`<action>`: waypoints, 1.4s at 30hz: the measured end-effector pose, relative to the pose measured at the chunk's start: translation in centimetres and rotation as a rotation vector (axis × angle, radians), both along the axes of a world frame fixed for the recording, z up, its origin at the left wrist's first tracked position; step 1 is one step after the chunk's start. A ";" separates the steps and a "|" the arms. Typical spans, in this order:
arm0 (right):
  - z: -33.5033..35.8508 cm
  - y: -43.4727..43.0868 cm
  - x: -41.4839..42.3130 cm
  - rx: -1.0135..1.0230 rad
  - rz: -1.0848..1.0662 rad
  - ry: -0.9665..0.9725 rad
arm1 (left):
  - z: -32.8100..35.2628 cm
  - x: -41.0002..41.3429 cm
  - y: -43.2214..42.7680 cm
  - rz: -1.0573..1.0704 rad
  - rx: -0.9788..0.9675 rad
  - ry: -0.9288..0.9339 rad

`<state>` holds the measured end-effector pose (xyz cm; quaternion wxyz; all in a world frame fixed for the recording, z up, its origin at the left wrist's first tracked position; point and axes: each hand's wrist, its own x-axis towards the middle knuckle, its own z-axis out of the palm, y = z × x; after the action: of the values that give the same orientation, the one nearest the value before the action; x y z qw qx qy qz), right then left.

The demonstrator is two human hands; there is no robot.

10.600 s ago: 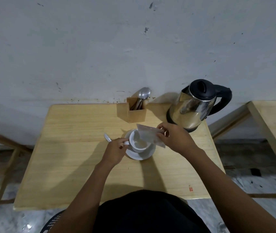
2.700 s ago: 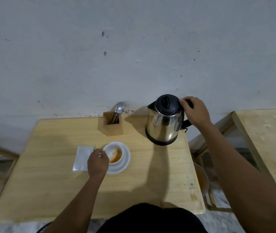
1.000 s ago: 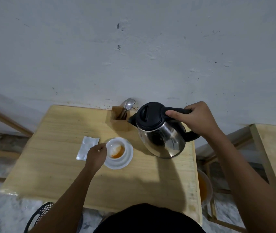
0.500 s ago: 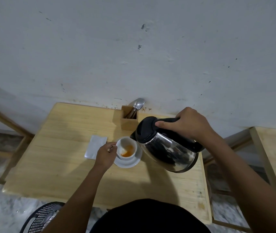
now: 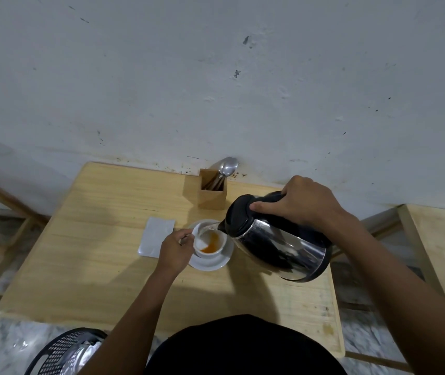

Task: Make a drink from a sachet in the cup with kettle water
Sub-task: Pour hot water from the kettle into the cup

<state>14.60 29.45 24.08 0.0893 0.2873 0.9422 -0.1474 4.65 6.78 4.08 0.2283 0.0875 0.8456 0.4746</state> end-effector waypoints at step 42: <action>0.0 0.4 0.9 0.016 -0.004 -0.035 | -0.6 0.0 0.1 0.024 0.014 0.014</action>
<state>15.46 29.89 24.13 0.1032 0.2924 0.9411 -0.1351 4.66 6.85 3.47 0.2161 0.0820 0.8447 0.4827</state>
